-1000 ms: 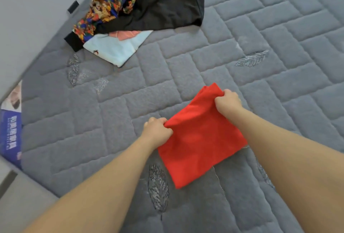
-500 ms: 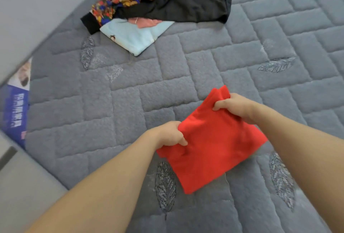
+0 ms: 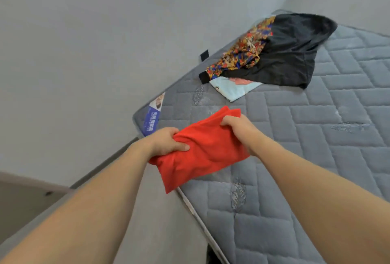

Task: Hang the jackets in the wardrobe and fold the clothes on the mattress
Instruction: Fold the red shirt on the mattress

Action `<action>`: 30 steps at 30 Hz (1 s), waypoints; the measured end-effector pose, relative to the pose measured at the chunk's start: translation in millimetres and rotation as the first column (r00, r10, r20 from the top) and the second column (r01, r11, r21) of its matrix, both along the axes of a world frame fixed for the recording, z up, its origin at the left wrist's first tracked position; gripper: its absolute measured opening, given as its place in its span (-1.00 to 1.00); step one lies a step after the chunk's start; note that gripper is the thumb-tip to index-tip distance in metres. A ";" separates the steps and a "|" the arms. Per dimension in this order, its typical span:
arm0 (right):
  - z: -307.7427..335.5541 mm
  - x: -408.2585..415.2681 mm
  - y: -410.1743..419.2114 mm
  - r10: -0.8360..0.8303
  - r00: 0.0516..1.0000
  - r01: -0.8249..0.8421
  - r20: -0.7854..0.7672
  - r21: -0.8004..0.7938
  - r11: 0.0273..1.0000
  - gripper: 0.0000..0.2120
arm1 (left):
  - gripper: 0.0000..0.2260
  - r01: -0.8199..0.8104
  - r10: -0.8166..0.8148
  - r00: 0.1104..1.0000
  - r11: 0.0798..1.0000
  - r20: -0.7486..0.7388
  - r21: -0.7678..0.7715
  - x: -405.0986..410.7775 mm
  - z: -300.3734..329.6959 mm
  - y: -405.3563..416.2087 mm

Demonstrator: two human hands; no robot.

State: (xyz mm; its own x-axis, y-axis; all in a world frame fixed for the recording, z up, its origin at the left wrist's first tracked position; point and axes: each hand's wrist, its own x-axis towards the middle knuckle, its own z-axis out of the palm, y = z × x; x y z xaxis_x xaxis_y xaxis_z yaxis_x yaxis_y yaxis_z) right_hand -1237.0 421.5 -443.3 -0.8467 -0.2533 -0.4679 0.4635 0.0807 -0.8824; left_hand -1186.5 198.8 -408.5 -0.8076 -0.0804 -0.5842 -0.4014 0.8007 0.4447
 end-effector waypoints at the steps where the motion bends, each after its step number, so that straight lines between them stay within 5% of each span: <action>1: 24.1 13.6 -20.8 0.029 0.997 -0.031 -0.065 -0.026 0.999 -0.73 | -0.75 0.004 -0.005 1.000 0.999 -0.018 -0.052 15.4 28.0 -17.0; 7: 169.0 108.1 -138.3 0.081 0.899 -0.126 -0.430 -0.078 0.989 -0.86 | -0.77 -0.148 0.126 0.987 0.959 -0.104 -0.242 149.1 184.6 -113.3; 13: 294.8 222.3 -262.4 0.116 0.763 -0.287 -0.635 -0.174 0.942 -0.71 | -0.81 -0.446 0.376 0.894 0.802 -0.244 -0.398 323.0 311.1 -180.7; 23: 408.3 515.6 -373.0 0.274 0.726 -0.562 -0.631 -0.315 0.764 -0.82 | -0.89 -0.813 0.690 0.511 0.196 -0.512 -0.548 640.3 432.7 -141.2; 30: 449.8 739.5 -347.8 0.533 0.529 -0.834 -0.660 -0.291 0.468 -0.85 | -0.75 -0.651 0.725 0.237 -0.376 -0.646 -0.660 849.3 477.7 -40.4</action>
State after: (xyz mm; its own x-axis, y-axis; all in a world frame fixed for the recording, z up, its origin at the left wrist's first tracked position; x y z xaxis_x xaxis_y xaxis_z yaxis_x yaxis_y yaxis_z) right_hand -497.5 73.7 6.5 -0.3091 -0.8995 0.3090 0.0417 -0.3374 -0.9404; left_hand -337.2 158.4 69.1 0.2826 -0.8926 0.3514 -0.9369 -0.3354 -0.0984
